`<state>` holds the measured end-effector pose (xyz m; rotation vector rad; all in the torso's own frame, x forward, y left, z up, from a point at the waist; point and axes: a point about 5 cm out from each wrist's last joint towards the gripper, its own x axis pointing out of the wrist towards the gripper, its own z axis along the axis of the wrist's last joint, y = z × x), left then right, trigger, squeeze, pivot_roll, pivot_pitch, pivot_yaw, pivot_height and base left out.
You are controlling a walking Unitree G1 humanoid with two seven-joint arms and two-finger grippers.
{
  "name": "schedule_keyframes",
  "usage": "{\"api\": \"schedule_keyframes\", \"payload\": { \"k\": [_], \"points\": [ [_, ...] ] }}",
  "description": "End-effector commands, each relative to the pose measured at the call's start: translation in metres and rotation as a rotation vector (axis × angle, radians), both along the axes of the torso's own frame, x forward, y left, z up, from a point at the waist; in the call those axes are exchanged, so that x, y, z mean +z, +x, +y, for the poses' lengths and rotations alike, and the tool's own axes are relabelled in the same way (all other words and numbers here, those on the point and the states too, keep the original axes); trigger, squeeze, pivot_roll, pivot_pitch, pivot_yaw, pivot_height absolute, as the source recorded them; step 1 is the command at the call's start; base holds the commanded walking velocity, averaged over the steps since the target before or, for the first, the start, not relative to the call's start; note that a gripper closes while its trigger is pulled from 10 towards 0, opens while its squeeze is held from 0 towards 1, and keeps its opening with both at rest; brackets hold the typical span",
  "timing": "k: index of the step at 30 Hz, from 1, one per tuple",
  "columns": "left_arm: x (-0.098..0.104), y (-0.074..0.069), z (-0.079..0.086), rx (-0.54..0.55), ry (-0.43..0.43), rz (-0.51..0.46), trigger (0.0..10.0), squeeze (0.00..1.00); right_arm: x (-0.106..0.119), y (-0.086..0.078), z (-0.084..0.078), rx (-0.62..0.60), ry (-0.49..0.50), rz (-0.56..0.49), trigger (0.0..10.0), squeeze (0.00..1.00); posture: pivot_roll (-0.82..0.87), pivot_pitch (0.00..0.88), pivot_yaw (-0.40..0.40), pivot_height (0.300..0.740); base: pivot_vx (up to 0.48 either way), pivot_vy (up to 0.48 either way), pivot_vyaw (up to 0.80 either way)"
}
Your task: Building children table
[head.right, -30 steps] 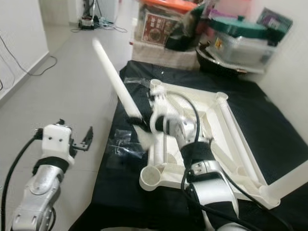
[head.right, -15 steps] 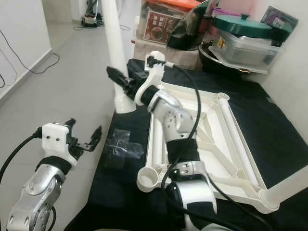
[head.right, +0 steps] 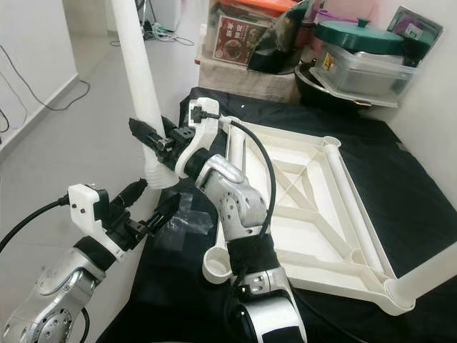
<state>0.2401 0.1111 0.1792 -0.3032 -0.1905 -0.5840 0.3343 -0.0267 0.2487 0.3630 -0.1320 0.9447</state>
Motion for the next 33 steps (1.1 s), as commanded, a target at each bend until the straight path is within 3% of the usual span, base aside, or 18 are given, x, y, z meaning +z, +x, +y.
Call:
{"api": "schedule_keyframes", "payload": {
  "k": [1, 9, 23, 24, 27, 28, 33],
  "points": [
    [-0.004, 0.002, -0.003, -0.026, 0.011, 0.018, 10.0, 0.0, 0.007, -0.007, 0.004, 0.031, 0.03, -0.052, 0.0, 0.0, 0.11, 0.0, -0.147, 0.74, 0.0, 0.0, 0.0],
    [-0.001, 0.009, 0.007, 0.016, 0.013, 0.01, 10.0, 0.0, 0.005, -0.028, 0.014, 0.115, 0.015, -0.11, 0.0, 0.0, 0.11, 0.0, -0.146, 0.74, 0.0, 0.0, 0.0],
    [0.006, 0.016, 0.005, 0.016, -0.02, -0.028, 10.0, 0.0, -0.002, -0.037, 0.017, 0.151, -0.019, -0.131, 0.0, 0.0, 0.1, 0.0, -0.14, 0.74, 0.0, 0.0, 0.0],
    [0.005, 0.017, 0.006, 0.035, -0.016, -0.029, 6.2, 0.0, -0.003, -0.037, 0.017, 0.148, -0.021, -0.127, 0.0, 0.0, 0.1, 0.0, -0.139, 0.74, 0.0, 0.0, 0.0],
    [0.004, 0.018, 0.008, 0.047, -0.011, -0.028, 6.2, 0.0, -0.004, -0.038, 0.017, 0.146, -0.021, -0.125, 0.0, 0.0, 0.1, 0.0, -0.139, 0.74, 0.0, 0.0, 0.0],
    [0.004, 0.018, 0.009, 0.057, -0.021, -0.032, 0.0, 0.0, -0.004, -0.038, 0.017, 0.145, -0.02, -0.126, 0.0, 0.0, 0.1, 0.0, -0.138, 0.74, 0.0, 0.0, 0.0],
    [0.006, 0.019, 0.012, 0.087, -0.023, -0.05, 0.0, 0.0, -0.003, -0.037, 0.016, 0.139, -0.017, -0.127, 0.0, 0.0, 0.1, 0.0, -0.14, 0.74, 0.0, 0.0, 0.0]
  ]
}}
